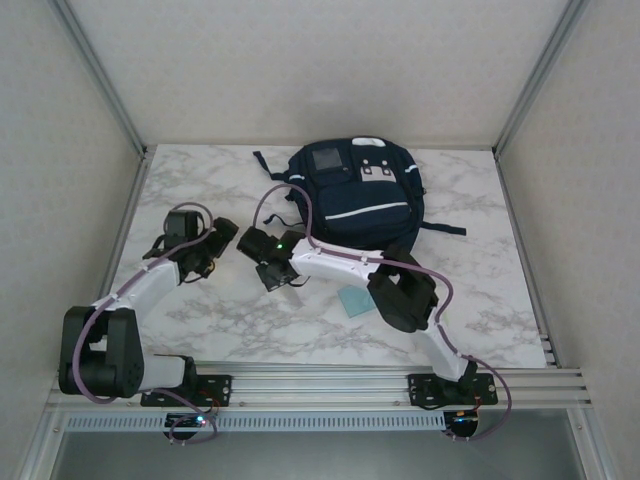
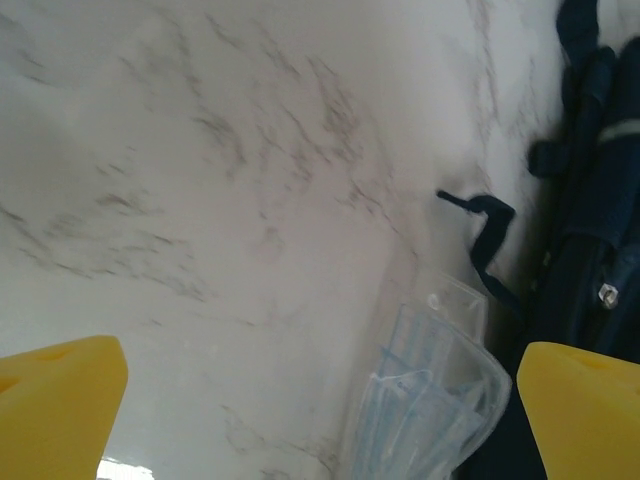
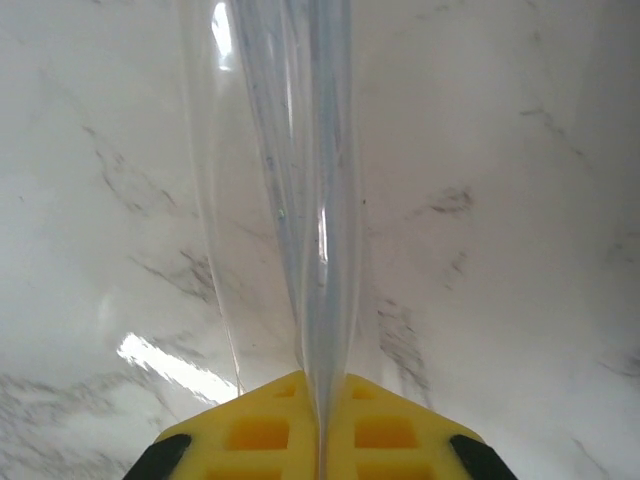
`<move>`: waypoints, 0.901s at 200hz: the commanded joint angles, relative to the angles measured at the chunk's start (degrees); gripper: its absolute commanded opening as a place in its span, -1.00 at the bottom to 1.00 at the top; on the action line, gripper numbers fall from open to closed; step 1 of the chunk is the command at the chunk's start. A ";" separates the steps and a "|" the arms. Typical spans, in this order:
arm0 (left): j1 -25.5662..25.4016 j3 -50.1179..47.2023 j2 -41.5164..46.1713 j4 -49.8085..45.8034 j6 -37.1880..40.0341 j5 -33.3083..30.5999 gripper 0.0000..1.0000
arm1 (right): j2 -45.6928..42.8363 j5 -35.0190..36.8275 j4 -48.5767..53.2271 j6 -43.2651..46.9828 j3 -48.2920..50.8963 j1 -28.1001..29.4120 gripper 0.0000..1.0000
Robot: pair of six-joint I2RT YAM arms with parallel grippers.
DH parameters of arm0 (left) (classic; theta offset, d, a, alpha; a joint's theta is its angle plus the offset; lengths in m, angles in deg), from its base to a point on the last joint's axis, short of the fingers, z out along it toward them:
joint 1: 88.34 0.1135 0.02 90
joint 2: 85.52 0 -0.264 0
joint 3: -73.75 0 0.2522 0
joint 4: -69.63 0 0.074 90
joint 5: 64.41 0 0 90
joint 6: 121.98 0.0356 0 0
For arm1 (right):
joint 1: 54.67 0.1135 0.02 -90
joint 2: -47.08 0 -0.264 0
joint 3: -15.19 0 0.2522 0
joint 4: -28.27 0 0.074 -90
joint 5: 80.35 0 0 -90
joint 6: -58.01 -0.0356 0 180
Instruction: Pack the student bag
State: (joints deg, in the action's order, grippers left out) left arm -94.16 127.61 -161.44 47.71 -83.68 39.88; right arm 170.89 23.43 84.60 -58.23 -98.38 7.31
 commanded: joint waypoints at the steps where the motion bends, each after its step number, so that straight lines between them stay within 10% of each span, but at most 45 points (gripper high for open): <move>1: -2.73 1.89 1.25 0.95 -3.48 1.15 1.00 | -7.62 -0.41 -2.54 3.15 3.73 -1.56 -1.00; 56: -8.31 5.31 -0.19 4.83 -1.05 -1.53 1.00 | -25.70 -4.68 -5.01 5.22 15.47 -8.85 -1.00; 180: -40.08 64.26 -42.04 -29.82 52.98 -13.00 0.77 | -57.15 -3.93 0.42 -0.16 37.19 -48.77 -1.00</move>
State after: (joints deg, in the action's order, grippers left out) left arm -131.15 183.76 -197.02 27.45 -43.42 32.18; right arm 118.34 21.33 83.62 -57.33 -64.67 -36.12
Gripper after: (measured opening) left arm 0.887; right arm 0.051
